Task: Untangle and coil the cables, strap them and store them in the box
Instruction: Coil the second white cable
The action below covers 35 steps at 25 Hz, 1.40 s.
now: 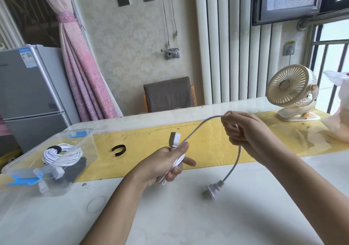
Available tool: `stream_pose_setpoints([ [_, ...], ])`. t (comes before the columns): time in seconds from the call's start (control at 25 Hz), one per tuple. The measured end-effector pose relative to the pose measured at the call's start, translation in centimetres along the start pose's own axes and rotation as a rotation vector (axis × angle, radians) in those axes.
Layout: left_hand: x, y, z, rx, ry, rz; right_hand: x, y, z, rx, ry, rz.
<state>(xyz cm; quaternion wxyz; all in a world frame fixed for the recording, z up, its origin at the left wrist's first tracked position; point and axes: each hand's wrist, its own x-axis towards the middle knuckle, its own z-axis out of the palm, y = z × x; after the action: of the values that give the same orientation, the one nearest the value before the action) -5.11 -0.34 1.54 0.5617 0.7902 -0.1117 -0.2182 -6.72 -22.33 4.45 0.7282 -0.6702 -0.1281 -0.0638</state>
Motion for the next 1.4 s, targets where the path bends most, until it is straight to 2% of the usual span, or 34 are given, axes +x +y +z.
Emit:
stream_pose_setpoints([
  [0.12,1.4,-0.7,0.6,-0.148,0.260,0.048,-0.7,-0.1,1.1,-0.022,-0.157,-0.058],
  [0.32,2.4,-0.8,1.2,-0.467,0.438,0.028,-2.2,0.6,3.6,-0.269,-0.468,-0.111],
  [0.48,2.6,-0.6,0.7,-0.874,0.346,-0.047,-2.9,2.0,4.9,-0.519,-0.557,-0.163],
  [0.68,2.0,0.2,-0.6,-1.116,0.305,0.122,-3.3,3.0,5.7,-0.874,-0.637,-0.150],
  [0.8,1.1,0.5,-1.8,-1.228,0.128,0.181,-2.7,3.7,5.1,-1.016,-0.579,-0.030],
  [0.84,0.8,0.6,-2.2,-1.218,0.034,0.176,-2.3,3.8,4.7,-1.010,-0.549,0.014],
  [0.96,0.0,0.5,-3.3,-1.109,-0.390,0.167,-1.0,3.8,2.9,-0.933,-0.417,0.043],
  [1.0,-0.2,0.6,-3.4,-1.022,-0.453,0.174,-0.6,3.7,2.4,-0.902,-0.366,0.039],
  [1.2,-0.8,0.5,-1.9,-0.586,-0.478,0.087,-0.2,3.6,1.8,-0.927,-0.218,0.007],
  [1.4,-0.8,0.6,-0.5,-0.207,-0.235,0.010,0.2,3.1,0.9,-0.961,-0.079,0.034],
])
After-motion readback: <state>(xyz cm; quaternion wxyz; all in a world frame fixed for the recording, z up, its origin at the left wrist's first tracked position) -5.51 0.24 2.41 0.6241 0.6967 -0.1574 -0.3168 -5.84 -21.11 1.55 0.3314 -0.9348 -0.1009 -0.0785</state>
